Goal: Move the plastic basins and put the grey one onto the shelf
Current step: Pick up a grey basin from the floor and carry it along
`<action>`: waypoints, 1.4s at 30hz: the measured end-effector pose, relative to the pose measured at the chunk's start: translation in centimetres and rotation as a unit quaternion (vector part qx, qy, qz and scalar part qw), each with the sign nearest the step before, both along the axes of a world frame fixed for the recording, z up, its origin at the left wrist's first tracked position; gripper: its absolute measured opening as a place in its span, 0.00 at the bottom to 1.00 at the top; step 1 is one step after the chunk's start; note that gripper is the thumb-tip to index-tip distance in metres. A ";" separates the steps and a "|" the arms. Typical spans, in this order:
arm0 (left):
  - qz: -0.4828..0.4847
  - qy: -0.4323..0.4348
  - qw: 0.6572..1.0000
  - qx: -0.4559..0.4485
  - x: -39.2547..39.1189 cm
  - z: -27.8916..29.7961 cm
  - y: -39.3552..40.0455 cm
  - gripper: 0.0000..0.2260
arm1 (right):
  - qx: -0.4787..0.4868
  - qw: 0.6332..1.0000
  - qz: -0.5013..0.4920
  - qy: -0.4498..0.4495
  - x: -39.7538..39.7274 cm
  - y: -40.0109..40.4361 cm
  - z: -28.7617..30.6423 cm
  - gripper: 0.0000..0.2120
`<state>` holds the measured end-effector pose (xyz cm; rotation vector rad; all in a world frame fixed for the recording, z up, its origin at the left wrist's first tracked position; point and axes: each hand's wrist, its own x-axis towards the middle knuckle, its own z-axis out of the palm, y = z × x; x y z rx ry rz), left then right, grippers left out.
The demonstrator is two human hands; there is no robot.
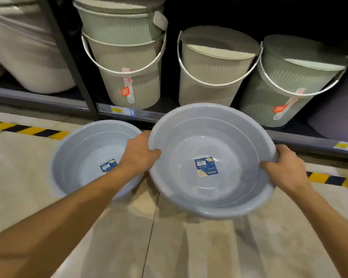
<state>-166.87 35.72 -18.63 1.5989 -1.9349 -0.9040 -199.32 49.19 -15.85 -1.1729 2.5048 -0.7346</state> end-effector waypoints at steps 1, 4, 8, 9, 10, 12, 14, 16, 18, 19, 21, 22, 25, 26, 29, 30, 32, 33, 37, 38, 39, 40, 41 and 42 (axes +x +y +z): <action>0.018 -0.005 1.000 -0.009 1.5 1.3 -0.5 0.19 | -0.007 1.000 0.017 0.004 0.9 -1.3 1.1 0.23; 0.086 -0.025 0.996 -0.026 7.1 4.8 -2.0 0.18 | -0.023 0.997 0.070 0.011 4.9 -5.8 3.7 0.20; 0.152 -0.040 0.987 -0.024 15.5 7.8 -3.3 0.18 | -0.033 0.987 0.152 -0.035 12.2 -12.1 4.9 0.17; 0.177 -0.037 0.983 -0.020 17.5 7.9 -3.3 0.20 | -0.034 0.983 0.176 -0.051 14.2 -13.3 4.8 0.17; 0.199 -0.038 0.979 -0.014 19.4 7.9 -3.2 0.22 | -0.032 0.978 0.196 -0.063 16.2 -14.5 4.4 0.16; 0.233 -0.054 0.971 0.007 22.6 7.2 -2.7 0.24 | -0.022 0.973 0.221 -0.071 19.9 -16.1 3.0 0.15; 0.253 -0.072 0.964 0.030 25.1 5.7 -2.2 0.25 | -0.010 0.970 0.234 -0.070 22.9 -17.2 1.2 0.14; 0.258 -0.084 0.961 0.051 27.0 3.5 -1.9 0.25 | 0.009 0.968 0.241 -0.067 25.2 -18.0 -0.8 0.14; 0.255 -0.098 0.959 0.071 28.2 1.1 -1.9 0.23 | 0.029 0.968 0.242 -0.066 26.6 -18.4 -2.9 0.15; 0.251 -0.111 0.959 0.077 28.5 -0.2 -1.9 0.23 | 0.036 0.968 0.242 -0.060 26.9 -18.5 -3.9 0.16; 0.249 -0.136 0.956 0.080 28.7 -2.4 -2.2 0.23 | 0.046 0.969 0.240 -0.042 27.0 -18.7 -5.6 0.17; 0.250 -0.141 0.954 0.080 28.6 -3.3 -2.4 0.23 | 0.052 0.970 0.234 -0.036 27.0 -18.7 -6.2 0.17; 0.249 -0.139 0.954 0.095 27.8 -5.2 -3.0 0.22 | 0.076 0.973 0.216 -0.017 26.7 -18.9 -7.8 0.16; 0.247 -0.134 0.954 0.101 27.6 -5.9 -3.2 0.22 | 0.084 0.974 0.209 -0.008 26.7 -18.9 -8.2 0.16; 0.249 -0.111 0.956 0.105 26.8 -7.5 -3.4 0.23 | 0.091 0.976 0.195 0.014 26.9 -19.2 -9.0 0.15; 0.251 -0.104 0.957 0.104 26.6 -7.9 -3.5 0.23 | 0.092 0.976 0.196 0.021 27.0 -19.3 -9.2 0.16; 0.255 -0.096 0.957 0.102 26.4 -8.6 -3.5 0.23 | 0.090 0.975 0.200 0.021 27.3 -19.5 -9.6 0.16; 0.259 -0.095 0.956 0.102 26.4 -8.8 -3.6 0.23 | 0.084 0.976 0.201 0.017 27.3 -19.6 -9.9 0.17; 0.262 -0.094 0.954 0.114 26.6 -9.4 -4.1 0.24 | 0.078 0.980 0.184 0.005 27.3 -19.8 -10.4 0.19; 0.263 -0.093 0.953 0.116 26.7 -9.5 -4.1 0.24 | 0.086 0.980 0.181 -0.006 27.4 -20.0 -10.4 0.20; 0.266 -0.092 0.952 0.118 26.7 -9.6 -4.2 0.24 | 0.095 0.979 0.179 -0.018 27.4 -20.1 -10.4 0.21; 0.270 -0.089 0.951 0.120 26.7 -9.7 -4.2 0.24 | 0.099 0.979 0.177 -0.030 27.5 -20.2 -10.4 0.21; 0.274 -0.084 0.950 0.122 26.7 -9.9 -4.2 0.24 | 0.099 0.978 0.176 -0.043 27.6 -20.2 -10.5 0.21; 0.278 -0.077 0.949 0.125 26.7 -10.0 -4.2 0.24 | 0.097 0.978 0.174 -0.057 27.7 -20.2 -10.6 0.21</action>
